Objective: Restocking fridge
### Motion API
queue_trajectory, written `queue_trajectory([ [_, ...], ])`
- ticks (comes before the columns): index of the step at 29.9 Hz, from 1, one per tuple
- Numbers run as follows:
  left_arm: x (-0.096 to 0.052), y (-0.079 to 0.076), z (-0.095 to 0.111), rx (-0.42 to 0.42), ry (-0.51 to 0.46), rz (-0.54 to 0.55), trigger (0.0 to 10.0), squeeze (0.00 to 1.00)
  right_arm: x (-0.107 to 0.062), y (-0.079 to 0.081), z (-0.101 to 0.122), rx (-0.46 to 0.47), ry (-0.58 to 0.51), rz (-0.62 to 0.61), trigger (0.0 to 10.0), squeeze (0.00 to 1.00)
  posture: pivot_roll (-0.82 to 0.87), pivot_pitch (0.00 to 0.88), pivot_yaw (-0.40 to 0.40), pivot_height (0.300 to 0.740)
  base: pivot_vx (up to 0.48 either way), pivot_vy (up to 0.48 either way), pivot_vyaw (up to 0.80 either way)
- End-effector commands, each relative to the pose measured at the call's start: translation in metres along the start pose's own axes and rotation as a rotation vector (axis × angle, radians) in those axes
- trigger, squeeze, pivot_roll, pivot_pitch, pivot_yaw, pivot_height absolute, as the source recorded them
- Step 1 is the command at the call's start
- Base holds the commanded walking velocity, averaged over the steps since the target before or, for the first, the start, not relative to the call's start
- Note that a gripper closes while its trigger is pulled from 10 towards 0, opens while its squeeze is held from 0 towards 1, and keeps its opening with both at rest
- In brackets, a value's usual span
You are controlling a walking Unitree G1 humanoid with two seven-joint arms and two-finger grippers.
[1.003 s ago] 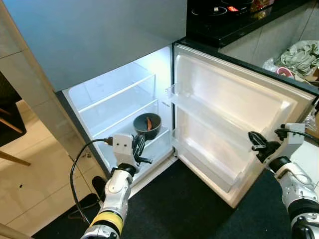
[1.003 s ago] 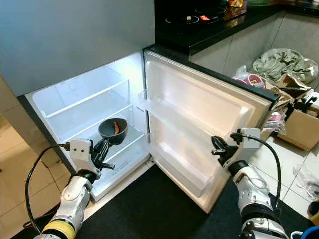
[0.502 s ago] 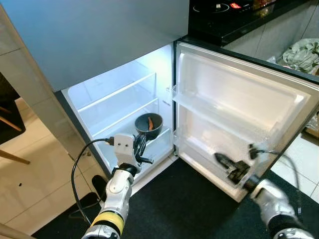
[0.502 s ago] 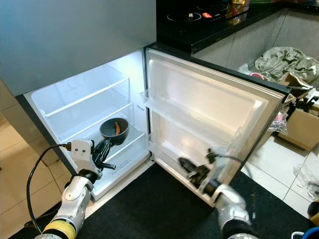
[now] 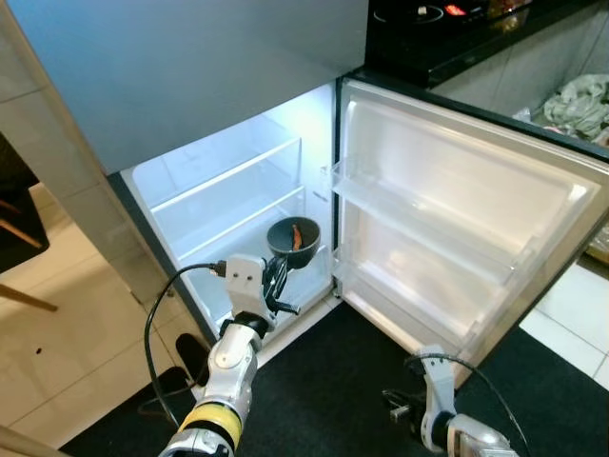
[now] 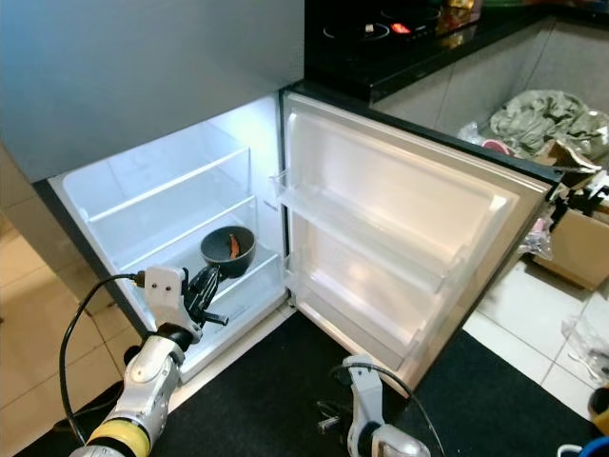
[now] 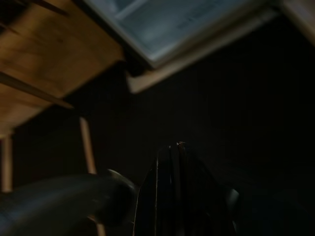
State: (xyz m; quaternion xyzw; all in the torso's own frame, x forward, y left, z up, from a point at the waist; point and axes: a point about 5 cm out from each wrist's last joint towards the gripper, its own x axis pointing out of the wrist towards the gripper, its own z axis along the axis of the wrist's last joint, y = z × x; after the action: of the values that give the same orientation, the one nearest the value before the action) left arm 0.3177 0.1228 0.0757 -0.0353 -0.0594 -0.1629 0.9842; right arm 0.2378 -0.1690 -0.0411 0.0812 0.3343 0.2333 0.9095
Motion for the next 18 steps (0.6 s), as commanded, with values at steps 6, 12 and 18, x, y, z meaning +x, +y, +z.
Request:
queue_trajectory([
  [6, -0.004, -0.003, -0.006, -0.004, 0.024, -0.020, 10.0, 0.00, -0.005, -0.007, -0.014, -0.006, 0.084, -0.096, 10.0, 0.00, -0.05, 0.058, 0.026, 0.740, 0.000, 0.000, 0.73],
  [12, -0.002, -0.006, -0.007, 0.004, 0.037, -0.032, 10.0, 0.00, -0.017, -0.018, -0.034, -0.006, 0.177, -0.205, 10.0, 0.00, -0.05, 0.047, 0.023, 0.740, 0.000, 0.000, 0.73],
  [18, -0.002, -0.007, -0.007, 0.001, 0.037, -0.038, 10.0, 0.00, -0.025, -0.024, -0.045, 0.014, 0.201, -0.267, 10.0, 0.00, -0.06, 0.039, 0.025, 0.740, 0.000, 0.000, 0.73],
])
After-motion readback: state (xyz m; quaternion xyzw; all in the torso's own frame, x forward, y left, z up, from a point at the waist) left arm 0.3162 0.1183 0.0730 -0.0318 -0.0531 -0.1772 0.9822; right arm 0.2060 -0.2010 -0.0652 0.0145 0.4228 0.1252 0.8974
